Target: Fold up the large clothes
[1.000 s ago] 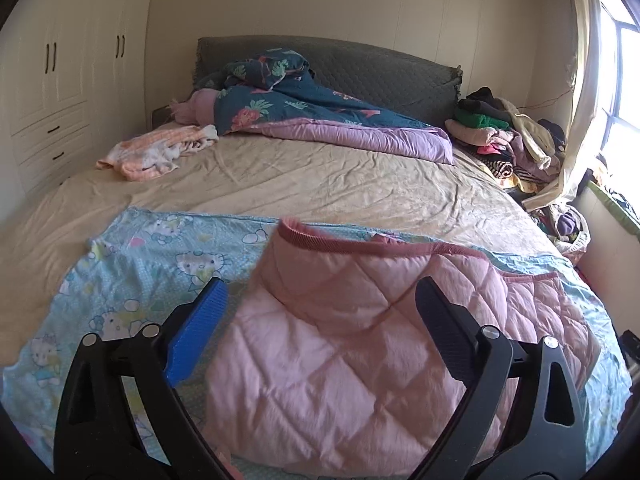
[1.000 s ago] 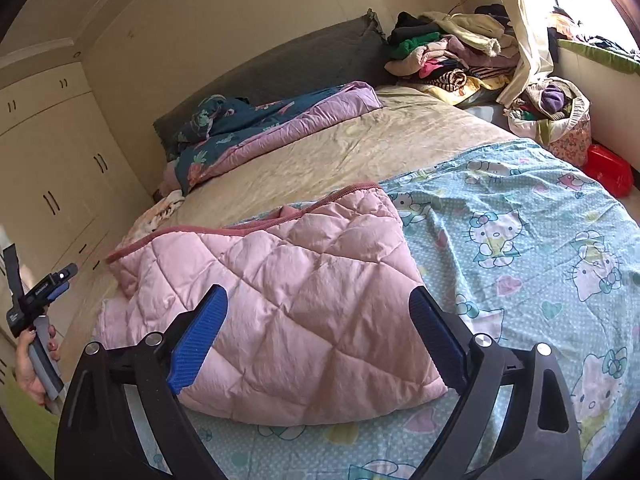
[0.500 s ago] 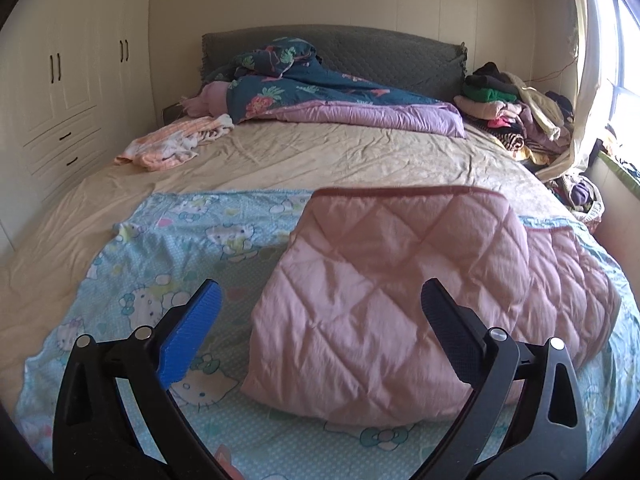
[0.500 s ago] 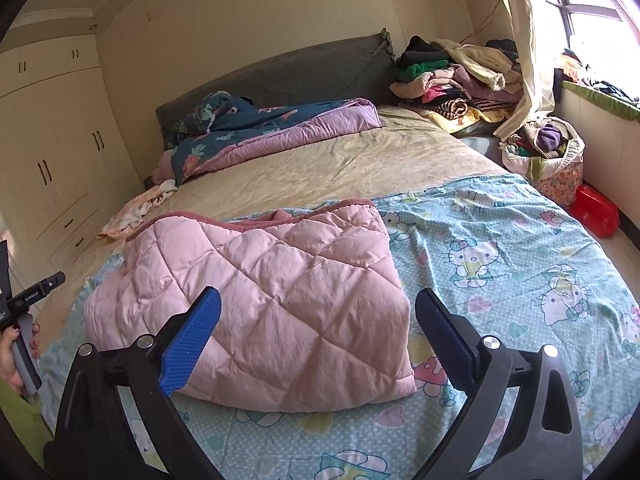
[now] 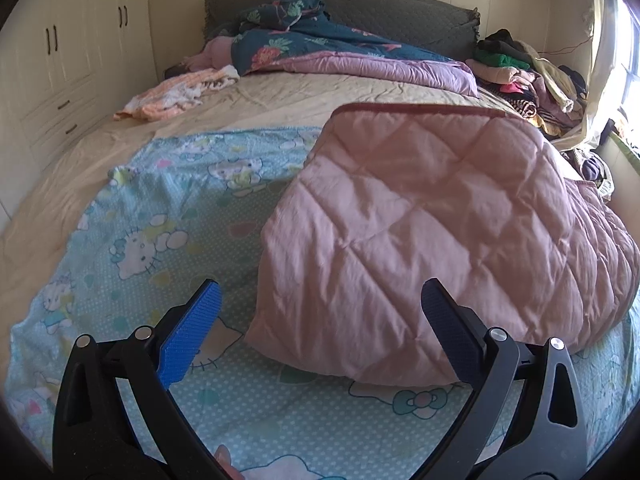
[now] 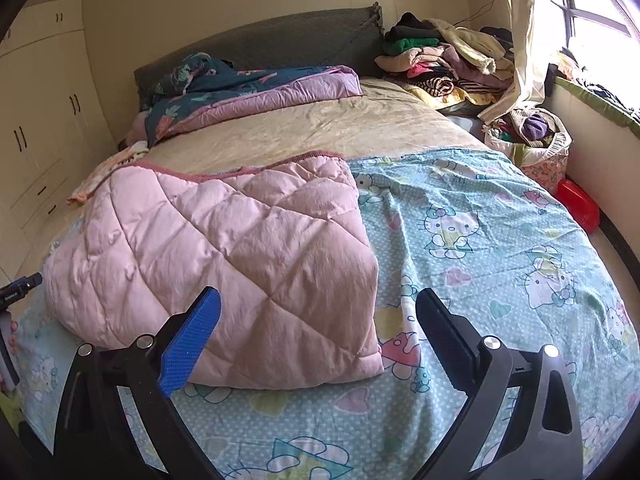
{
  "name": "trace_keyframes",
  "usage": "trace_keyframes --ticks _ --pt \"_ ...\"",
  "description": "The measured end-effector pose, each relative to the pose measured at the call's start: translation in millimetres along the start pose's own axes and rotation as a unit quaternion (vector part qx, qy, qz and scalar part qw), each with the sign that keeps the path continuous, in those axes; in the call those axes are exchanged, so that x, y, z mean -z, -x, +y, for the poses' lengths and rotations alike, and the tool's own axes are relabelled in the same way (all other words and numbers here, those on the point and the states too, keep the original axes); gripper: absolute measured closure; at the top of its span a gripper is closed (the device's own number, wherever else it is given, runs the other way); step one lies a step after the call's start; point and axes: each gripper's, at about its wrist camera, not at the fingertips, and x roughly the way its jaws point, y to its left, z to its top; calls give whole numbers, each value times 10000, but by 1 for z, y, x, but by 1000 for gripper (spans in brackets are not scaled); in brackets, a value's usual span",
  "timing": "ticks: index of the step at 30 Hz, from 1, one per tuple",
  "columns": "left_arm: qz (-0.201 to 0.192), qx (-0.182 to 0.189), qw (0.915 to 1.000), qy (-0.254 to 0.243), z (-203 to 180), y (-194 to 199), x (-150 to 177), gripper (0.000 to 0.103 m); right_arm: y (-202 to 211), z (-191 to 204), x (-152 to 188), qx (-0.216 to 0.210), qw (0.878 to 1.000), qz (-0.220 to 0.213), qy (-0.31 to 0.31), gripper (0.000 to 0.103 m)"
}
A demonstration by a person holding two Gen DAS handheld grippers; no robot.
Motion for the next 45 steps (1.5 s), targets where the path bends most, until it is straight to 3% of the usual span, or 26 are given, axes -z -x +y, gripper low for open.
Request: trace_keyframes --ticks 5,9,11,12,13,16,20,24,33,38,41,44,45 --pt "385 416 9979 308 10 -28 7 9 -36 -3 6 141 9991 369 175 6" --pt "363 490 9978 252 5 -39 11 10 -61 -5 10 75 9986 496 185 9" --pt "266 576 9978 201 2 -39 11 35 -67 -3 9 -185 9985 487 183 42" --pt "208 632 9976 210 0 -38 10 60 -69 1 8 -158 9986 460 191 54" --pt "159 660 9975 217 -1 -37 7 72 -69 4 4 -157 9989 393 221 68" --pt "-71 681 9973 272 -4 -30 -8 85 -60 13 -15 -101 9995 25 299 79" --pt "-216 547 9977 325 -8 -34 -38 86 -61 14 -53 -75 9997 -221 96 81" --pt "-88 354 9987 346 -14 -57 -59 86 -95 7 -75 60 9997 55 -212 81" --pt "267 48 9991 328 -18 -100 -66 85 -156 -2 -71 221 9962 655 -523 81" --pt "329 -1 9989 323 -22 -108 -61 85 -169 5 -65 421 9950 857 -294 80" --pt "320 -16 9990 298 -22 -105 -61 85 -166 14 -62 641 9939 899 51 77" --pt "300 -36 9991 289 -21 -99 -63 83 -157 10 -62 625 9939 904 -55 67" --pt "299 -49 9991 286 -21 -97 -63 82 -153 8 -61 584 9939 925 -109 58"
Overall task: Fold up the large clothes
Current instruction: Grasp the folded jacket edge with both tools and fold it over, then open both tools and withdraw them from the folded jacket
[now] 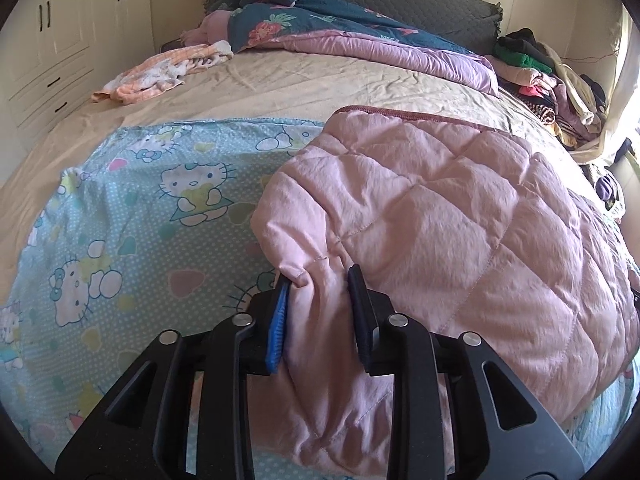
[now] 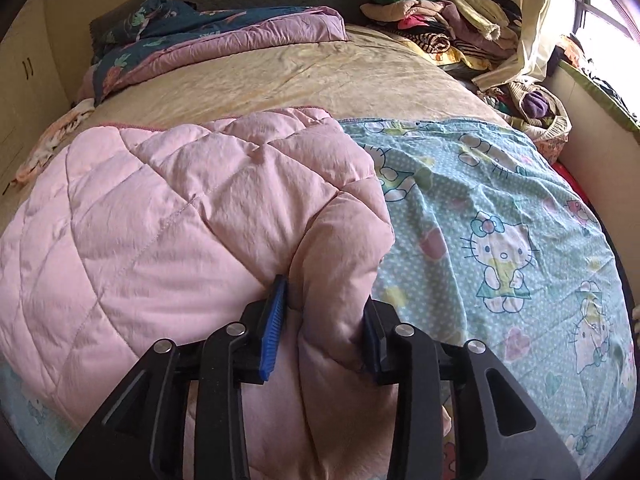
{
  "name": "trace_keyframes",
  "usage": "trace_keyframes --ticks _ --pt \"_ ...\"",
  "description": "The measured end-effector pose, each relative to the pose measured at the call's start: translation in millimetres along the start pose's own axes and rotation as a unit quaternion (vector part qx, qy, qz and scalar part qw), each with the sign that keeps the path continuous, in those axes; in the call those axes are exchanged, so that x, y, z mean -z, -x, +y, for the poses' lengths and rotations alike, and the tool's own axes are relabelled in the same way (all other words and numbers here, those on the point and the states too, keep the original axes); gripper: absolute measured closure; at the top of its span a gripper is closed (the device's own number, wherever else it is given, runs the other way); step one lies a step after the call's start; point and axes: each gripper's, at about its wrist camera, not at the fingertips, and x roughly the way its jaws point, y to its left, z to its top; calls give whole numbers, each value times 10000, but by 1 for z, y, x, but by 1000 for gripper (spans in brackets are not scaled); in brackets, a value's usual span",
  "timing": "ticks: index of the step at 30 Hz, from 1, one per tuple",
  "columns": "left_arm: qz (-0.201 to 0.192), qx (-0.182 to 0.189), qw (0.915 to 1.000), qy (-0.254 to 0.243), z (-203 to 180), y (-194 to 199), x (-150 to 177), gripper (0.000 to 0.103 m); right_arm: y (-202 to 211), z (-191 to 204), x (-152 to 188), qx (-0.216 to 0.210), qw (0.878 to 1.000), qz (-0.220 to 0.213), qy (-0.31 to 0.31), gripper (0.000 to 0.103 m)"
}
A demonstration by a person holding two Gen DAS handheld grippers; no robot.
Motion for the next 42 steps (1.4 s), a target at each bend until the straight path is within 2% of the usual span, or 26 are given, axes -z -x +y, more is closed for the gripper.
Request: trace_keyframes --ticks 1,3,5,7,8,10,14,16,20,32,42 --pt "-8 -10 10000 0 0 3 0 80 4 -3 1 -91 9999 18 -58 45" --pt "-13 -1 10000 14 1 7 1 79 16 -8 4 -266 9995 -43 -189 26" --pt "-26 7 10000 0 1 13 2 73 30 -10 9 -383 9988 -140 -257 21" --pt "-36 27 10000 -20 0 20 3 63 45 -10 13 -480 9981 -256 -296 12" --pt "-47 37 10000 -34 -1 23 4 61 53 -9 14 -534 9975 -326 -325 11" --pt "-93 57 9999 -64 -3 32 5 51 70 -10 16 -662 9960 -470 -375 7" --pt "-324 111 9994 -77 -7 56 7 38 102 -10 22 -886 9926 -687 -459 5" --pt "-431 123 9990 -93 -9 68 8 24 117 -8 26 -959 9911 -786 -488 4" --pt "-581 191 9980 -158 -14 91 10 10 143 -7 36 -1084 9875 -1007 -550 4" --pt "-632 422 9971 -78 -14 132 35 9 200 2 72 -1354 9776 -1432 -741 4" --pt "-653 500 9966 -21 -11 150 63 9 209 13 103 -1447 9760 -1385 -858 4"
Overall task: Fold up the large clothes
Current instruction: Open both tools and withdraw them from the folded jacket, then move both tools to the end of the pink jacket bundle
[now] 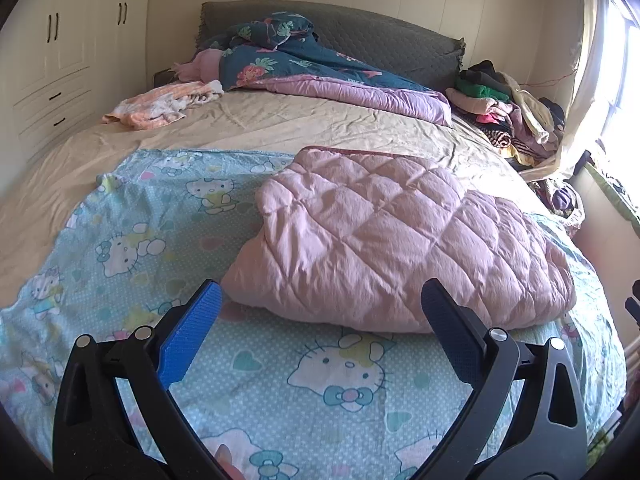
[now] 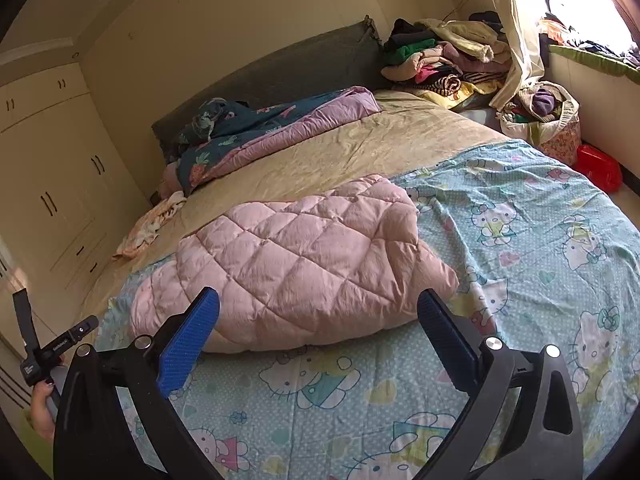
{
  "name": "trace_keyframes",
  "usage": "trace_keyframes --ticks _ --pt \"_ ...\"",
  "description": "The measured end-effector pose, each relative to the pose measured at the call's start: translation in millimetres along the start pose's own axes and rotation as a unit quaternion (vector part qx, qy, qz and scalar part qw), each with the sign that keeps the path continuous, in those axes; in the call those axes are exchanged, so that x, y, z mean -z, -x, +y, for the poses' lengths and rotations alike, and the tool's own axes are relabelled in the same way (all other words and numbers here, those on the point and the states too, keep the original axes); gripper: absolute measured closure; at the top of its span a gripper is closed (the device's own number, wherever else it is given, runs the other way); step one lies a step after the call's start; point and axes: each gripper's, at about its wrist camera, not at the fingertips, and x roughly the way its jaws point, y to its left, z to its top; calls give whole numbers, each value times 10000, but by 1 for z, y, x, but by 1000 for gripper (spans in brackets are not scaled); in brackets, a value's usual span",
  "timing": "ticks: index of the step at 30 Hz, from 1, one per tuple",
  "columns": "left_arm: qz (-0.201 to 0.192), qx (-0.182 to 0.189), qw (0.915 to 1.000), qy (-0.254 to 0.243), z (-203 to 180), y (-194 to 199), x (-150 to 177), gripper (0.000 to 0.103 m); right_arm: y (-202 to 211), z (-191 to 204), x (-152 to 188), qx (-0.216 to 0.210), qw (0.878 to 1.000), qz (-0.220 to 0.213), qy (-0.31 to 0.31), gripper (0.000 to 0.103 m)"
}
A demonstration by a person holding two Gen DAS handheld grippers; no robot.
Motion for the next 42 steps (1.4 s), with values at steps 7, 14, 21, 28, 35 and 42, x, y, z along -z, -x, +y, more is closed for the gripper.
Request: trace_keyframes --ticks 7,14,21,28,35,42 --pt "167 -33 9999 8 2 -3 23 9 -3 -5 20 80 9998 127 -157 4" --pt "475 -22 9988 70 5 -15 47 9 -15 -17 44 213 9983 375 -380 4" --pt "726 -69 9972 159 11 -30 64 9 -34 -30 64 438 9950 664 -611 4" --pt "928 -170 9954 161 11 -49 70 9 -52 -37 61 663 9925 838 -599 4" --pt "1091 -56 9926 535 17 -70 61 9 -81 -52 39 639 9889 1007 -891 4" --pt "1332 342 9843 1108 23 -96 42 9 -121 -76 25 415 9749 1318 -1748 4"
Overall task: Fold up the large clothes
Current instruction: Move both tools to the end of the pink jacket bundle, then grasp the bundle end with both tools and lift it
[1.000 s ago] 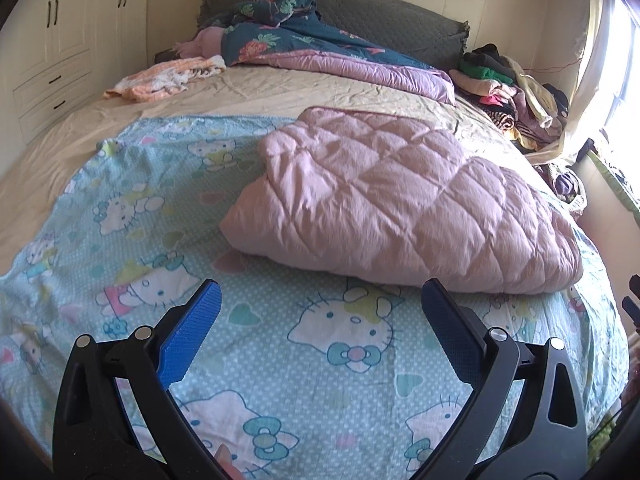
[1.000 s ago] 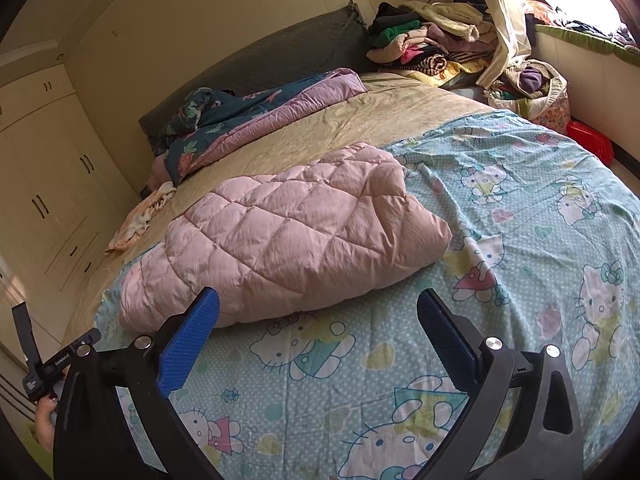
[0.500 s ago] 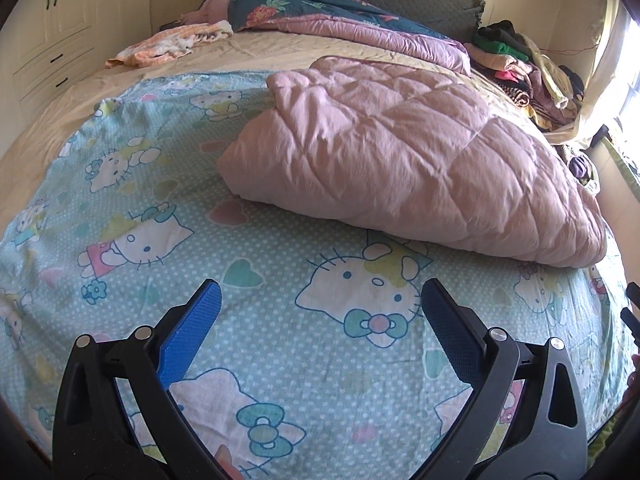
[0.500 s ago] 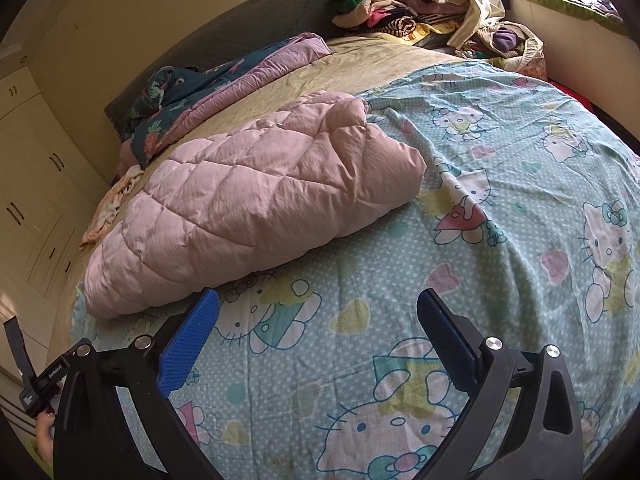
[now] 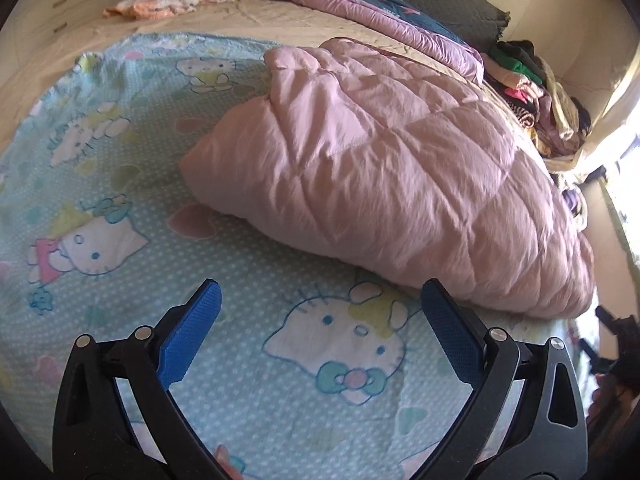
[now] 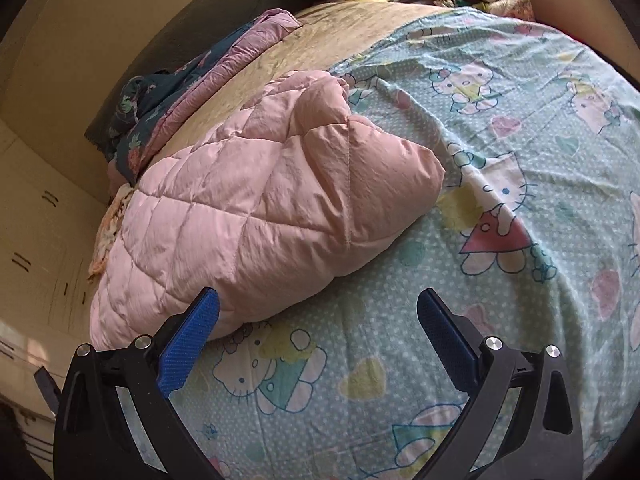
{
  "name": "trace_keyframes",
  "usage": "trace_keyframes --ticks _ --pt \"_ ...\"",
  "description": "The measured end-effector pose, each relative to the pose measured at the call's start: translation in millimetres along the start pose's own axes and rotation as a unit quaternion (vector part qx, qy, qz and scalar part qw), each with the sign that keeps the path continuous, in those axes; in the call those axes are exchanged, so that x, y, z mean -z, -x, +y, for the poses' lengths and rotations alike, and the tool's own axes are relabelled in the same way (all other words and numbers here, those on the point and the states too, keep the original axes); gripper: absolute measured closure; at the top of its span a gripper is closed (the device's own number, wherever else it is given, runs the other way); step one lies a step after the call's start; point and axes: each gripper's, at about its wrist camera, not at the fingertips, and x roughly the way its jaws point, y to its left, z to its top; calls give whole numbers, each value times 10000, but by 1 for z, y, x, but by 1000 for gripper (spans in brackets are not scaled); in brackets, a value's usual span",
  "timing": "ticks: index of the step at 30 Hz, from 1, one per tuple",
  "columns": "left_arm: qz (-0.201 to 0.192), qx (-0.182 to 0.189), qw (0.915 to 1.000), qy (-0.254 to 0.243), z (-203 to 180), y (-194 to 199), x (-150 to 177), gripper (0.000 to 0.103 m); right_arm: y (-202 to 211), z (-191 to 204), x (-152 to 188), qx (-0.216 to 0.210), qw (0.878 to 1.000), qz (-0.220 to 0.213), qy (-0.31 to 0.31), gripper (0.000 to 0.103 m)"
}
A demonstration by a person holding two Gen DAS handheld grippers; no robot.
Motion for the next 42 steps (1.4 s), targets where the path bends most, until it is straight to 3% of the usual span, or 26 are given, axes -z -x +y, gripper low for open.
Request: trace_keyframes --ticks 2,7,17,27,42 --pt "75 371 9988 306 4 -6 -8 9 -8 -1 -6 3 9999 -3 -117 4" --pt "210 724 9917 1040 14 -25 -22 9 -31 -4 -18 -11 9993 135 -347 4" --pt "72 948 9801 1742 28 -54 -38 8 -54 -5 -27 -208 9983 53 -534 4" --pt "-110 953 9763 1938 27 -71 -43 8 -72 -7 -32 -368 9980 41 -508 4" --pt "-313 782 9799 1807 19 -77 -49 10 -85 -1 -38 -494 9982 -22 -348 5"
